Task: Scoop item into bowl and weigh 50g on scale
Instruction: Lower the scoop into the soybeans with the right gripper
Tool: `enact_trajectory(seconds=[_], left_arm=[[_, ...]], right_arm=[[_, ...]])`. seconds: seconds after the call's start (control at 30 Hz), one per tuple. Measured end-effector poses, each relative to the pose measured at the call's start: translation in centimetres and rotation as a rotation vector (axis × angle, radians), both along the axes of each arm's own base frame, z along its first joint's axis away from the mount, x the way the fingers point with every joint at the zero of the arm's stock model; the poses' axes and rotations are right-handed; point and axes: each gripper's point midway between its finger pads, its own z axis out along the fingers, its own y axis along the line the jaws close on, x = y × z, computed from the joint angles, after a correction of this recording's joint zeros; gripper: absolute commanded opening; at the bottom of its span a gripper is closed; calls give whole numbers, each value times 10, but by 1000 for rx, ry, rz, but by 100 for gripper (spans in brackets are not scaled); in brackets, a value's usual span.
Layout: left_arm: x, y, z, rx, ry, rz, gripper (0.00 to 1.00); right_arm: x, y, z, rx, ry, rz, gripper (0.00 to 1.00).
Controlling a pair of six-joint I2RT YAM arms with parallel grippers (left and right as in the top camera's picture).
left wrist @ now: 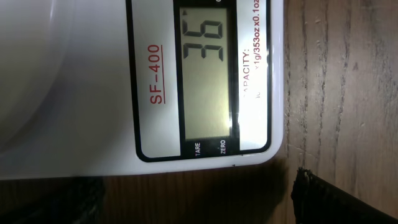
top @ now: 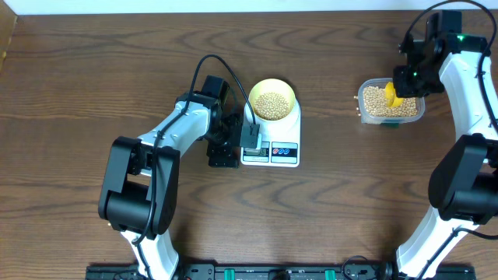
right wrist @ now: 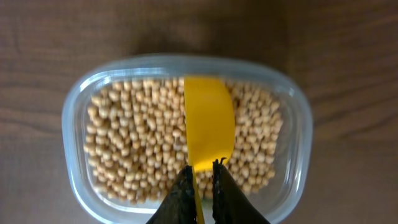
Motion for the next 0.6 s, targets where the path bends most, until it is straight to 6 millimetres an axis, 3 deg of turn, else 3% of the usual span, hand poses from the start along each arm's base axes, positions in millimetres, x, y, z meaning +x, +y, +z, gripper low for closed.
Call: enact_trajectory(seconds=[0.33,0.4,0.5,0.6], left_arm=[[0,0,0,0,0,0,98],[0,0,0,0,0,0,98],[0,0,0,0,0,0,98],[0,0,0,0,0,0,98]], right_arm=[[28,-5,9,-22,-120,-2,9],[34,-7,11,-30,-146,-4,13],[40,-8,14,-40,-171,-8,28],[41,-9,15,-42,-177,-13,36]])
